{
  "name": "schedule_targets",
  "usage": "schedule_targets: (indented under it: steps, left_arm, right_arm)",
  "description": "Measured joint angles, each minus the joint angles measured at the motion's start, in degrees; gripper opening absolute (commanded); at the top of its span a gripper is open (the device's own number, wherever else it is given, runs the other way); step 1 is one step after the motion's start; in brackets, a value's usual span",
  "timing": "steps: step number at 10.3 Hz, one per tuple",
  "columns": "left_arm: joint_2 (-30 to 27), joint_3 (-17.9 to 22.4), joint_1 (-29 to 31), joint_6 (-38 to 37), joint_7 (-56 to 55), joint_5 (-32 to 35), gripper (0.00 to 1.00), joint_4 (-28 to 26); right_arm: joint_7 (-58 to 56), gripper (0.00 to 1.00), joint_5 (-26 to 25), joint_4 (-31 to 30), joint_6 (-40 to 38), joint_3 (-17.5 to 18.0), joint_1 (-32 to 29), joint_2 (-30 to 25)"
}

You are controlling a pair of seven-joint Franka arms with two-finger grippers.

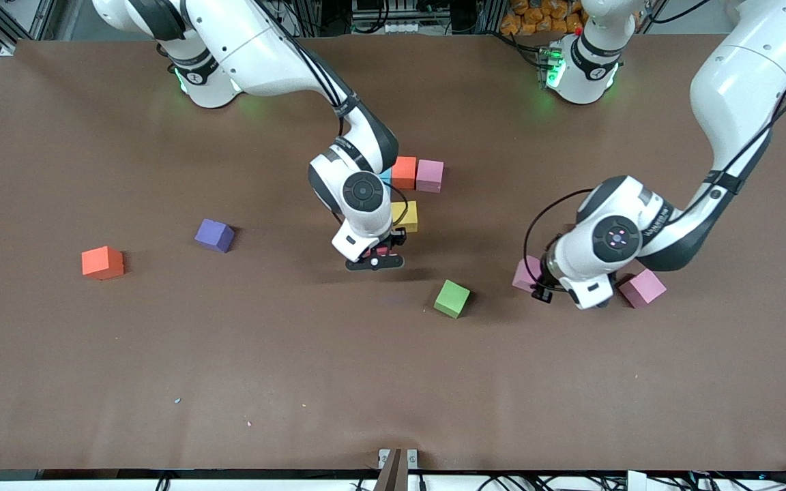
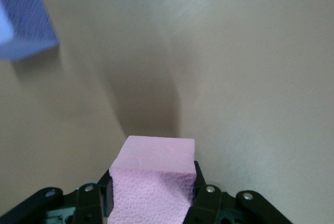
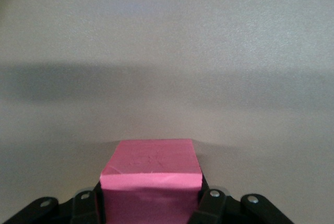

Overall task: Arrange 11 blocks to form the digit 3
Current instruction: 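Carry the pink cube to center while the right gripper withdraws, then grasp the purple cube with the right gripper while the left gripper places pink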

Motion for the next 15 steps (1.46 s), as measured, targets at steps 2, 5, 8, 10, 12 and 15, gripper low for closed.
schedule_targets:
  steps: [2,5,8,10,12,15]
  left_arm:
    - [0.0,-3.2,-0.2,0.1,-12.3,0.0,0.00,-3.6]
    - [-0.1,-5.7,-2.9,0.6,-28.3,0.5,0.00,-6.1]
    - [0.0,-5.2,-8.7,1.9,-39.9,5.8,0.00,-6.5]
    - [0.1,-4.4,-10.1,2.3,-39.8,5.9,0.00,-6.5]
    - [0.3,-3.7,-11.0,4.4,-40.2,5.9,0.00,-6.5]
    - [0.6,0.1,-15.9,7.7,-41.5,5.9,0.00,-6.5]
  right_arm:
    - [0.0,0.81,0.0,-0.3,0.0,0.0,0.0,-0.2]
    - [0.1,1.00,0.0,-1.2,-0.2,0.0,0.0,-0.1]
    - [0.5,1.00,0.0,-0.9,0.0,0.0,0.0,-1.4]
    - [0.8,1.00,0.0,-0.7,-2.2,-0.4,-0.7,-5.2]
    - [-0.5,1.00,0.0,-0.9,-7.5,-0.6,-3.3,-9.7]
    - [-16.3,1.00,-0.4,-8.1,-10.1,-1.0,-11.8,-14.7]
